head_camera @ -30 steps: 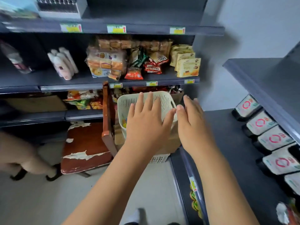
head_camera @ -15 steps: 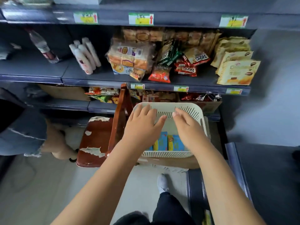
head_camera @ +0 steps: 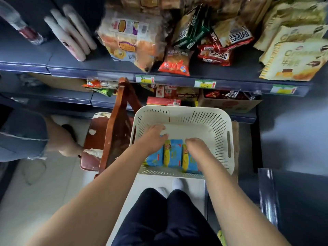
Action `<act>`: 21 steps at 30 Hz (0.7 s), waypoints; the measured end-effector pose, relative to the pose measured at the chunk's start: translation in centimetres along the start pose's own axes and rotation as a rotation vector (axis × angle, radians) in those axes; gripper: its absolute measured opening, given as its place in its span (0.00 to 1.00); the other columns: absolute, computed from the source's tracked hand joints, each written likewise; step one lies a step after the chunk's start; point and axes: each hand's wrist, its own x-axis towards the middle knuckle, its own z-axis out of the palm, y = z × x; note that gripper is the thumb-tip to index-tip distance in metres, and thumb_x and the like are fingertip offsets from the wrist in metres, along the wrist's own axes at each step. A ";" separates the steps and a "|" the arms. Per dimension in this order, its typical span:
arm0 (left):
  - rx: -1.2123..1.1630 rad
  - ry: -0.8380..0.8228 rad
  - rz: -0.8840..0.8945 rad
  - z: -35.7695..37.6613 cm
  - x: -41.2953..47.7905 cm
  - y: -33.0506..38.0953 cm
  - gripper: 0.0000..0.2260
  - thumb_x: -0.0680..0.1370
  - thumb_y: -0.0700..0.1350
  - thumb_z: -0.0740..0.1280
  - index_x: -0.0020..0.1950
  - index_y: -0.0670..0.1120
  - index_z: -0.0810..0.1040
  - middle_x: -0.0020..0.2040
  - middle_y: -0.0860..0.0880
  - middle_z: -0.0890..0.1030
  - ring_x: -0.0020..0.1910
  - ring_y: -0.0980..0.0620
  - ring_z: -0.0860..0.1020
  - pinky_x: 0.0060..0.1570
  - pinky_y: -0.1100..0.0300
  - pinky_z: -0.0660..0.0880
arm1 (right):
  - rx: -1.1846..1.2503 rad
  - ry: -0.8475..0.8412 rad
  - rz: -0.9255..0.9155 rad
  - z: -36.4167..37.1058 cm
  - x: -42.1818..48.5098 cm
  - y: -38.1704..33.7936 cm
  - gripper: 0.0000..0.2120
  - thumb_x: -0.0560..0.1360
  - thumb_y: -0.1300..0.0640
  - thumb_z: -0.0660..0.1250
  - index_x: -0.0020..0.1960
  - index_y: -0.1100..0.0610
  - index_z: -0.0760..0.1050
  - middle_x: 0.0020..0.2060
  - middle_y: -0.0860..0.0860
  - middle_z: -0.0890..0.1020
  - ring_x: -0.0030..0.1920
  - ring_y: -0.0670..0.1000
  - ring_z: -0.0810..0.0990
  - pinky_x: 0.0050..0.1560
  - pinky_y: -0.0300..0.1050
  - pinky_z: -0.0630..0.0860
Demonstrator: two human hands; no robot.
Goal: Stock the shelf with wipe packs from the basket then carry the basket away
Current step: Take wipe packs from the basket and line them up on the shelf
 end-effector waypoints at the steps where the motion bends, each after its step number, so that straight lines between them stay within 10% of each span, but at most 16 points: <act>1: 0.057 -0.014 0.000 0.5 1.1 -0.9 0.22 0.84 0.50 0.64 0.77 0.46 0.71 0.78 0.46 0.69 0.76 0.45 0.66 0.77 0.50 0.62 | -0.042 -0.016 0.020 0.8 1.4 0.3 0.09 0.80 0.56 0.63 0.50 0.62 0.77 0.46 0.58 0.80 0.43 0.55 0.77 0.47 0.46 0.72; 7: 0.306 -0.139 -0.035 2.5 4.9 -5.3 0.35 0.75 0.49 0.75 0.79 0.47 0.64 0.76 0.46 0.69 0.74 0.43 0.68 0.72 0.54 0.65 | -0.410 -0.081 0.096 4.7 7.4 1.5 0.19 0.84 0.56 0.58 0.70 0.64 0.73 0.67 0.62 0.78 0.67 0.60 0.77 0.57 0.46 0.74; 18: 0.791 -0.131 -0.015 3.5 5.3 -5.1 0.22 0.79 0.40 0.68 0.72 0.48 0.71 0.69 0.46 0.70 0.69 0.42 0.71 0.62 0.51 0.72 | -0.606 -0.124 0.219 8.3 10.6 3.0 0.23 0.78 0.58 0.73 0.69 0.64 0.72 0.36 0.54 0.76 0.33 0.50 0.76 0.42 0.42 0.74; 21: 0.862 -0.106 0.023 2.7 5.4 -4.3 0.19 0.79 0.41 0.68 0.69 0.48 0.74 0.66 0.47 0.74 0.69 0.44 0.70 0.54 0.51 0.73 | -0.653 -0.151 0.149 8.6 10.4 3.6 0.22 0.73 0.58 0.77 0.64 0.64 0.76 0.51 0.56 0.83 0.49 0.54 0.83 0.45 0.41 0.76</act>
